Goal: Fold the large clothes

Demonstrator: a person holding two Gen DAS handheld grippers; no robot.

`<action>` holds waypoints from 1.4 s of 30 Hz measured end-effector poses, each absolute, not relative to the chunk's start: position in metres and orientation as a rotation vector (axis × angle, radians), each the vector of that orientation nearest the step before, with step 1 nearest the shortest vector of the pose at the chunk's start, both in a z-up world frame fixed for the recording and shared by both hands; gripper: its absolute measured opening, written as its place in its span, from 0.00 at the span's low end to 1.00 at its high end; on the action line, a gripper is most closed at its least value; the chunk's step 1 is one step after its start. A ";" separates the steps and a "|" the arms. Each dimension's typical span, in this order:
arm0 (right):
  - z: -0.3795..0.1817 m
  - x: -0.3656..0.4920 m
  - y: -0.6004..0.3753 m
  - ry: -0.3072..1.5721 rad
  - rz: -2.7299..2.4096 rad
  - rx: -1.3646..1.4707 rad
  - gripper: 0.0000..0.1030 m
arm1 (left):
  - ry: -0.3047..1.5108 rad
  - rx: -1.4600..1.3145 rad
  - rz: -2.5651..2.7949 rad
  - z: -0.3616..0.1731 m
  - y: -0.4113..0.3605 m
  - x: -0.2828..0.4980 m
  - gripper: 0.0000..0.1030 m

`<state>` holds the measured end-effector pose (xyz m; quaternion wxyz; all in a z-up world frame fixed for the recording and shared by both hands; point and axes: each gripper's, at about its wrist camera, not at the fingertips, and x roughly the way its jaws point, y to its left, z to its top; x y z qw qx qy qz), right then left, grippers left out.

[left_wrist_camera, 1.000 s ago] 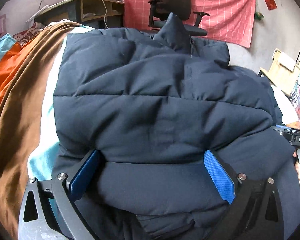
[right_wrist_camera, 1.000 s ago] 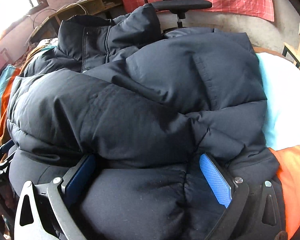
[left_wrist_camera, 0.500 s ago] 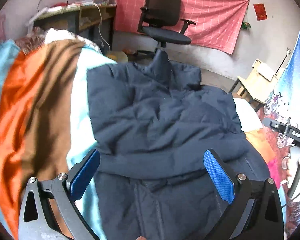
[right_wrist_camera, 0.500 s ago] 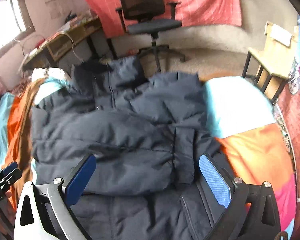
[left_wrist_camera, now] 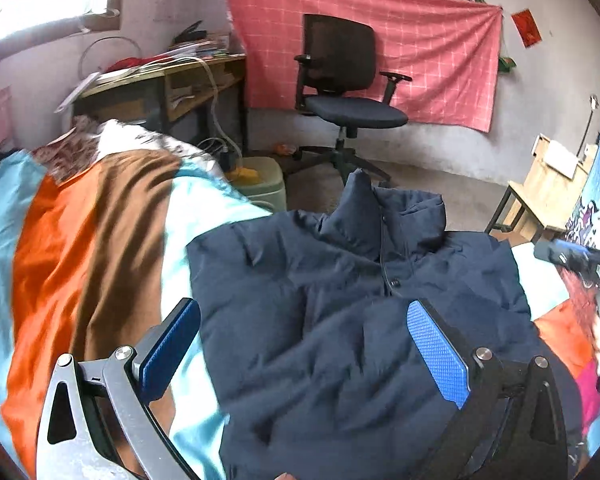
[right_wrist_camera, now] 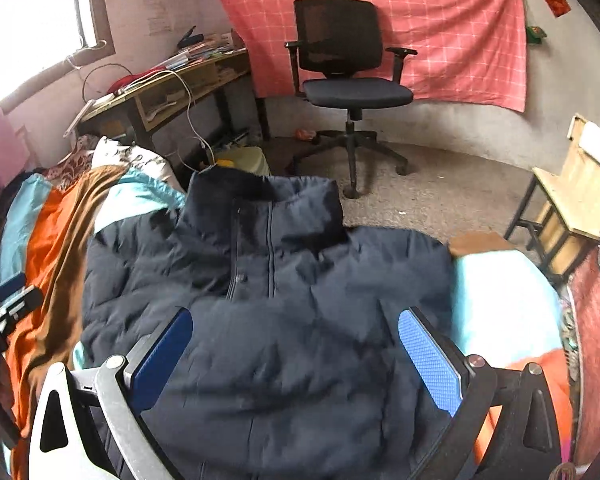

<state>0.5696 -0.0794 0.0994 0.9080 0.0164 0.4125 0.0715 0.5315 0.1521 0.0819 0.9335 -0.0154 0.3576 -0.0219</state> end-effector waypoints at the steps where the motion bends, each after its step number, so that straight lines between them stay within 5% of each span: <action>1: 0.093 0.587 -0.085 0.850 0.155 0.057 1.00 | 0.727 -0.024 -0.063 0.080 0.150 0.544 0.99; 7: 0.049 0.675 -0.123 0.893 0.185 0.269 0.99 | 0.748 -0.033 -0.085 0.066 0.126 0.629 0.99; 17: 0.004 0.787 -0.133 0.945 0.162 0.421 0.79 | 0.778 -0.043 0.064 0.024 0.123 0.728 0.92; 20: -0.008 0.807 -0.125 0.985 0.134 0.386 0.78 | 0.797 -0.084 0.061 0.021 0.129 0.740 0.60; 21: -0.012 0.809 -0.124 0.988 0.132 0.390 0.76 | 0.810 -0.107 0.048 0.020 0.131 0.743 0.41; 22: -0.014 0.812 -0.124 0.989 0.132 0.395 0.65 | 0.821 -0.136 0.021 0.020 0.132 0.745 0.17; 23: -0.016 0.813 -0.124 0.995 0.126 0.397 0.44 | 0.827 -0.153 0.000 0.021 0.133 0.744 0.09; 26: -0.019 0.808 -0.126 1.005 0.145 0.414 0.20 | 0.756 -0.127 -0.032 0.032 0.129 0.722 0.07; 28: -0.011 0.794 -0.130 0.974 0.156 0.401 0.15 | 0.698 -0.058 -0.075 0.044 0.122 0.699 0.05; 42: 0.076 0.606 -0.121 0.650 0.324 0.071 0.10 | 0.615 0.055 -0.309 0.069 0.110 0.512 0.03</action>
